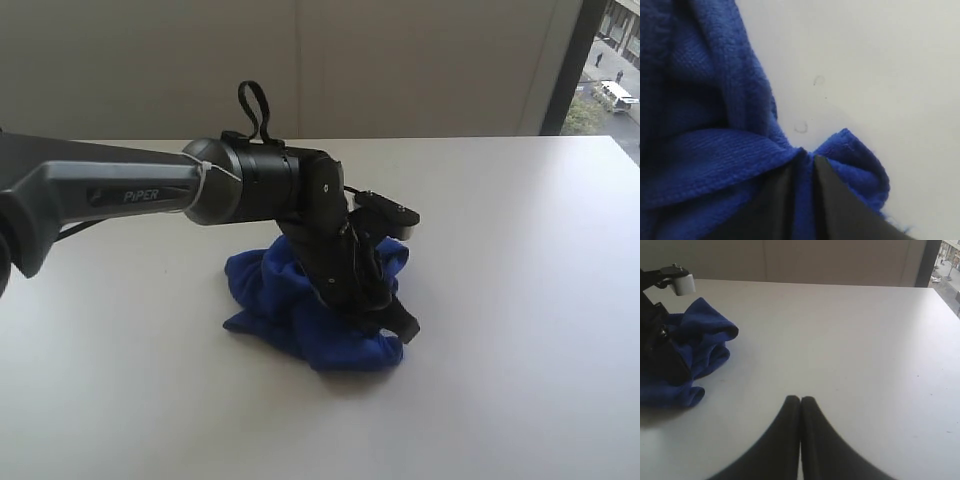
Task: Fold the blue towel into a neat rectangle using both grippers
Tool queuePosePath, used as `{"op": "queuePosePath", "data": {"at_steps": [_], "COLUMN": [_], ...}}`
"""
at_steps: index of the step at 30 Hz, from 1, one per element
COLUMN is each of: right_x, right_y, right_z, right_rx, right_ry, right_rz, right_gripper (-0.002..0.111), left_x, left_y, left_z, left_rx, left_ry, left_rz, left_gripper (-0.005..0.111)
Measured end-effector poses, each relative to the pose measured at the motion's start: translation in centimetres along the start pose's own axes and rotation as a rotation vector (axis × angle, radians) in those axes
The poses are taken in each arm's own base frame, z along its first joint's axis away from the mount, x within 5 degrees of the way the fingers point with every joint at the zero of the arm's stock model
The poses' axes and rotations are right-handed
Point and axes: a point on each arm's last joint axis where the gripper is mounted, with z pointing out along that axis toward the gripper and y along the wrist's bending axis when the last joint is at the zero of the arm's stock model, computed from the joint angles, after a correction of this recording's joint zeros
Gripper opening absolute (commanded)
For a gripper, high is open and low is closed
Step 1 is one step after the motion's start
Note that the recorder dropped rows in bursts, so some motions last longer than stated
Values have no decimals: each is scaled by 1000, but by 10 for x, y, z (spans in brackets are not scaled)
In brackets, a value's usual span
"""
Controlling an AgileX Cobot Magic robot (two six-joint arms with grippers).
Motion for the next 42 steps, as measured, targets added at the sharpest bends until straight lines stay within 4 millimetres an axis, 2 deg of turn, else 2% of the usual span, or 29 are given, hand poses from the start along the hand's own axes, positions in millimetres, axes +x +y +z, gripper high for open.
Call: {"op": "queuePosePath", "data": {"at_steps": [5,7,10,18,20,22,25,30,32,37,42], "right_x": [0,0,0,0,0,0,0,0,0,0,0], "right_y": [0,0,0,0,0,0,0,0,0,0,0], "right_z": [0,0,0,0,0,0,0,0,0,0,0], "right_rx": [0,0,0,0,0,0,0,0,0,0,0], "right_ry": [0,0,0,0,0,0,0,0,0,0,0], "right_rz": [0,0,0,0,0,0,0,0,0,0,0], "right_gripper": [0,0,0,0,0,0,0,0,0,0,0], "left_x": [4,4,0,-4,0,6,17,35,37,29,34], "left_y": [3,3,2,-10,-13,-15,-18,-28,-29,-25,-16], "left_z": [0,-8,-29,-117,-127,-128,-112,-69,-59,-46,-26], "left_rx": [-34,-51,-77,-153,-146,-117,-23,236,281,232,203], "left_ry": [43,52,37,-42,-13,47,160,225,213,114,168], "left_rz": [45,68,101,237,247,263,371,603,663,744,779], "left_gripper": [0,0,0,0,0,1,14,54,62,63,63]}}
